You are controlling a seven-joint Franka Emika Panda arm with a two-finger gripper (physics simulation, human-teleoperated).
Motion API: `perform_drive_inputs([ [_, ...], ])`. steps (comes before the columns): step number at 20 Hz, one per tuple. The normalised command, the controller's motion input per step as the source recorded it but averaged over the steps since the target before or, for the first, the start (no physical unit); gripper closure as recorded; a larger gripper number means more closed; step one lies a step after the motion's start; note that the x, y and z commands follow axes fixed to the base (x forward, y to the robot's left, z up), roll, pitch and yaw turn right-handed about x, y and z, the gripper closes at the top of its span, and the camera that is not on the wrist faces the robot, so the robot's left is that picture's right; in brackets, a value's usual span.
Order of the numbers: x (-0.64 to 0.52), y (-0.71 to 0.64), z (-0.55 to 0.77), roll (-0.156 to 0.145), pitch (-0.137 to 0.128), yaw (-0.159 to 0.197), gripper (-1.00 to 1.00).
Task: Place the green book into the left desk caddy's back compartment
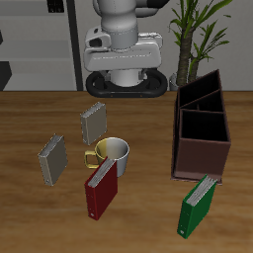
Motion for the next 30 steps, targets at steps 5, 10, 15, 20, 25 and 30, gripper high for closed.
perform_drive_inputs([
  [5, 0.21, 0.08, -0.03, -0.07, 0.003, -0.052, -1.0],
  [10, 0.17, 0.18, 0.03, -0.015, -0.007, -0.025, -1.0],
  [15, 0.4, 0.43, 0.05, 0.018, 0.004, -0.013, -1.0],
  [20, 0.34, 0.4, 0.07, 0.013, -0.019, 0.035, -1.0],
  [25, 0.46, 0.41, 0.02, -0.026, -0.005, -0.014, -1.0],
  [30, 0.32, 0.3, -0.01, -0.013, 0.014, -0.046, -1.0],
])
